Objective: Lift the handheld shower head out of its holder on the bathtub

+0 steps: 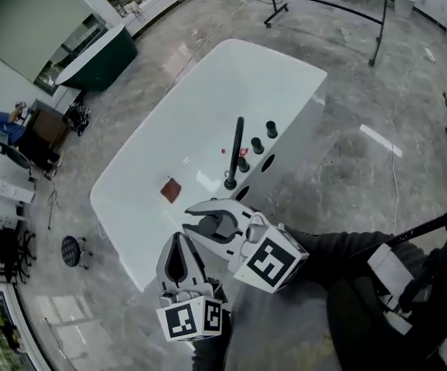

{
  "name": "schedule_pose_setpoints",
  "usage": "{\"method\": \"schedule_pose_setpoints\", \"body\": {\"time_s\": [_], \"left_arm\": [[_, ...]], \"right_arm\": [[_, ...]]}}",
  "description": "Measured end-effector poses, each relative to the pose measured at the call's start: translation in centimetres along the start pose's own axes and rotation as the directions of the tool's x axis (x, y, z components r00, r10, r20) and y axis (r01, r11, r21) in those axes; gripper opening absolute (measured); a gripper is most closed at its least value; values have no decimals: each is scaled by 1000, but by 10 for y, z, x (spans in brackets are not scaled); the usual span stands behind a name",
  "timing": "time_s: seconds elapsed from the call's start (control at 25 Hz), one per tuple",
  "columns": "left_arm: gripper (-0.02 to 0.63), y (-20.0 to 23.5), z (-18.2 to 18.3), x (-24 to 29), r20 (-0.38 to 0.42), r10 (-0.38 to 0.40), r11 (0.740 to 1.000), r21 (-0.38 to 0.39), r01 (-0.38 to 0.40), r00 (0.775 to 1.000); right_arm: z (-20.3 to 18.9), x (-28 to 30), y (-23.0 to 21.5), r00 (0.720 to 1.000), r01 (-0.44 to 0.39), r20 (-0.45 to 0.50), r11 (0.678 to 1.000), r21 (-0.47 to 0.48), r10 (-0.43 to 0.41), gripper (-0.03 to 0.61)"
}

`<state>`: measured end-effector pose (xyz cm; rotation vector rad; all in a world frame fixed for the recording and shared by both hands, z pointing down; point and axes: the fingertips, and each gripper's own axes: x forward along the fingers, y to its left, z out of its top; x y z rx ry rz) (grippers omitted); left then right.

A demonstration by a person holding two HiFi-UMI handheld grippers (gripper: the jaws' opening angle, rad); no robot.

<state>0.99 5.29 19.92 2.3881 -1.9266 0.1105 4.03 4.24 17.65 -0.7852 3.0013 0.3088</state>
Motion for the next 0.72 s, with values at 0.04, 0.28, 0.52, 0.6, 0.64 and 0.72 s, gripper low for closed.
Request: {"method": "schedule_pose_setpoints", "body": {"time_s": [0.04, 0.28, 0.52, 0.6, 0.64, 0.72], "left_arm": [[3, 0, -2, 4, 3, -10, 1000, 1, 10, 1000], [3, 28, -35, 16, -4, -2, 1000, 5, 2, 1000], [3, 47, -41, 22, -7, 8, 1000, -8, -9, 1000], [3, 48, -40, 24, -2, 6, 1000, -6, -6, 1000], [3, 50, -39, 25, 0, 5, 1000, -5, -5, 1000], [3, 54, -35, 25, 4, 3, 1000, -3, -2, 1000]], "right_arm": [[-3, 1, -4, 1000, 9, 0, 1000, -12, -9, 92], [-41, 24, -3, 1000, 31, -5, 998, 47, -31, 92], [-52, 44, -1, 999, 27, -20, 996, 86, -26, 92], [-53, 46, -3, 999, 32, -19, 995, 92, -31, 92], [-53, 48, -4, 999, 35, -19, 995, 93, -33, 92], [-51, 53, -4, 999, 38, -18, 995, 96, -36, 92]]}}
